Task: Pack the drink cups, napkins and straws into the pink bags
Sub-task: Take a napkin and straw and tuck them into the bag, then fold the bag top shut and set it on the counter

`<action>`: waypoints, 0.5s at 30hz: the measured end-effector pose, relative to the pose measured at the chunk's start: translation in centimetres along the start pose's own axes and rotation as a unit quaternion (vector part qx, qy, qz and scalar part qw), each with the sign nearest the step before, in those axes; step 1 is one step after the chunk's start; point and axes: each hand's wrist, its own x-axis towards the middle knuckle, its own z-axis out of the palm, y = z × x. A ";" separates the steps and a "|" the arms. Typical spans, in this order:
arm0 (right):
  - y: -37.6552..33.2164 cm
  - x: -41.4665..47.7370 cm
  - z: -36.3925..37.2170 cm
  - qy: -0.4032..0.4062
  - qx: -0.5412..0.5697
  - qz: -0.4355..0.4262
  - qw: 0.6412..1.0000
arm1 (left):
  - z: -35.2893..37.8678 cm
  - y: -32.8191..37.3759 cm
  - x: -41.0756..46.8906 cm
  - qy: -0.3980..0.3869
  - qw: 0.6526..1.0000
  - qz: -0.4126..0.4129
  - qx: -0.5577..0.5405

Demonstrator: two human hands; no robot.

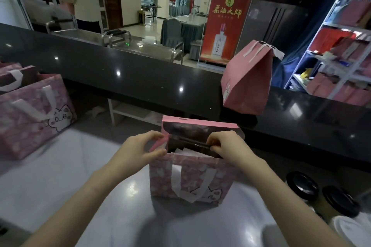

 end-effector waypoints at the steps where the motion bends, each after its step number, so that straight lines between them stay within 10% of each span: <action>1: -0.1 0.1 0.0 -0.012 -0.014 -0.005 1.000 | -0.1 -0.1 -0.1 0.003 1.000 -0.001 0.009; 15: 4.8 -1.0 -1.7 0.108 0.065 -0.149 0.981 | 0.9 1.3 1.0 -0.020 0.998 0.021 -0.059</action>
